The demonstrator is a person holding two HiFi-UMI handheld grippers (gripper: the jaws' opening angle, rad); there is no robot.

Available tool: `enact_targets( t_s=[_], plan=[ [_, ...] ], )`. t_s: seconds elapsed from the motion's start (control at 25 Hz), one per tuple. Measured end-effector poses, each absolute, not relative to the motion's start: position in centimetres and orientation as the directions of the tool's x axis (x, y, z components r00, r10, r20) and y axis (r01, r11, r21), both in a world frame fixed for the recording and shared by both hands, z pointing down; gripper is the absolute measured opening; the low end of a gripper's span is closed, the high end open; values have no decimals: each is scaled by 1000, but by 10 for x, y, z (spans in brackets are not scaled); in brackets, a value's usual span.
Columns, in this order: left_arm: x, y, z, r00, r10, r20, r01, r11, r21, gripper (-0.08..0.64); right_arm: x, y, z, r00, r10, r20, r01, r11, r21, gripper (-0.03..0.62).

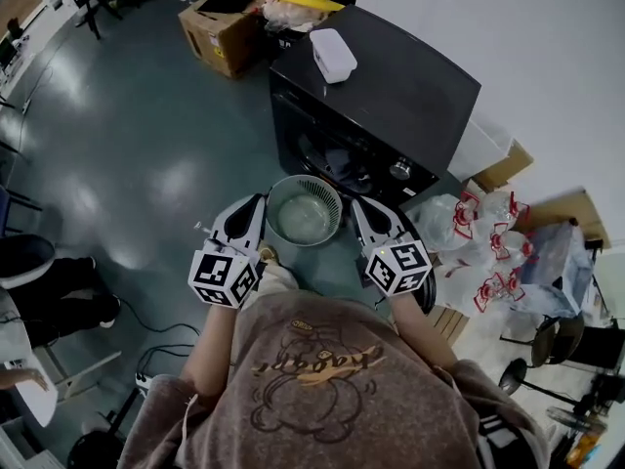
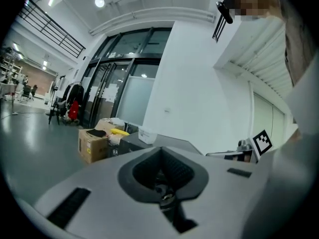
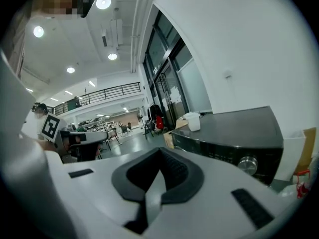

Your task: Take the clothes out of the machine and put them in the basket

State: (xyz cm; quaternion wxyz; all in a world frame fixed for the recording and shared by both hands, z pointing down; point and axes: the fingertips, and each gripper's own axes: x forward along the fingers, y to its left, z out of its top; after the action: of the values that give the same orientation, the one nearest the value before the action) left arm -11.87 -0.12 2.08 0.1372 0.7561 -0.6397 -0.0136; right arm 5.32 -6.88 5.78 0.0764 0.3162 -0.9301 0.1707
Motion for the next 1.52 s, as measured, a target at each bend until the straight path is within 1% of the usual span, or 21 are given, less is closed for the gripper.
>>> enact_targets(
  t_s=[0.16, 0.32, 0.48, 0.72, 1.0, 1.2, 1.32, 1.52],
  plan=[
    [-151, -49, 15, 258, -953, 160, -950, -220, 222, 6, 21, -101, 55, -753, -606, 257, -658, 703, -271, -5],
    [-173, -96, 33, 347, -920, 182, -924, -302, 234, 6, -3, -131, 69, -703, -652, 284, -711, 651, -266, -5],
    [-194, -137, 69, 399, -896, 193, -907, -355, 228, 6, -31, -162, 104, -683, -667, 297, -730, 633, -257, -5],
    [-205, -182, 149, 431, -883, 188, -890, -381, 251, 6, -42, -196, 176, -647, -690, 325, -760, 619, -200, -5],
    [-185, -218, 256, 447, -884, 138, -869, -392, 302, 6, -20, -223, 290, -606, -728, 322, -795, 574, -198, -5],
    [-170, -236, 331, 463, -880, 105, -869, -427, 252, 6, -10, -231, 362, -609, -740, 287, -793, 576, -197, -5],
    [-164, -244, 366, 471, -879, 78, -860, -438, 261, 6, -1, -234, 397, -606, -749, 268, -796, 572, -198, -5],
    [-139, -247, 417, 527, -847, 62, -835, -504, 221, 6, 11, -237, 451, -612, -753, 242, -791, 583, -187, -5]
  ],
)
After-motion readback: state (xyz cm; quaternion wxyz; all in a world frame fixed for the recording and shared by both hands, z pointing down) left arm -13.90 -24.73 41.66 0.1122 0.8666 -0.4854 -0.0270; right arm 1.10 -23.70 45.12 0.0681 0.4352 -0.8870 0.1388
